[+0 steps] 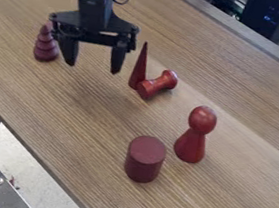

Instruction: Move the spiral cone to the center of the table

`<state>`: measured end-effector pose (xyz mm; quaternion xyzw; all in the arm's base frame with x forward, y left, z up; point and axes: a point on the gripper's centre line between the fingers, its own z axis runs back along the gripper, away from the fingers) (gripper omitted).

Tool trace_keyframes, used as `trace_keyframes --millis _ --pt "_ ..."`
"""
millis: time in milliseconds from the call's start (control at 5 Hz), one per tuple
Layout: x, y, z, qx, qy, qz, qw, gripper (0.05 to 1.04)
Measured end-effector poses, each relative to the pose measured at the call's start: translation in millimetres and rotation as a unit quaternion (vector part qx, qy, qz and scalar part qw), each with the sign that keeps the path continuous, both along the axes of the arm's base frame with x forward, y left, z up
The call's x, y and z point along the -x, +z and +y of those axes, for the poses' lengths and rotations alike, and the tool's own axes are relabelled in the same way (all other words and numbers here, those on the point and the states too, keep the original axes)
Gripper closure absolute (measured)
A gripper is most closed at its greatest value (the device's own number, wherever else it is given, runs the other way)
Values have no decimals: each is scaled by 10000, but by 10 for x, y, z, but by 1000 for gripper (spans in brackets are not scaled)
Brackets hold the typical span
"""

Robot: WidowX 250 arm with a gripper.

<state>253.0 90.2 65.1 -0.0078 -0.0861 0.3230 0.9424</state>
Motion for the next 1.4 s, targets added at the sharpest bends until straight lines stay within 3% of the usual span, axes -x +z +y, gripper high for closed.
trace_keyframes --millis 200,600,800,1200,1400 --pt "-68 -13 165 78 315 44 9995 83" --pt "-120 101 314 309 799 -118 9963 83" --pt "-130 264 384 234 892 -333 9952 83" --pt "-54 447 509 25 1159 -538 9918 83" --pt "-13 455 557 58 1303 -540 9900 83"
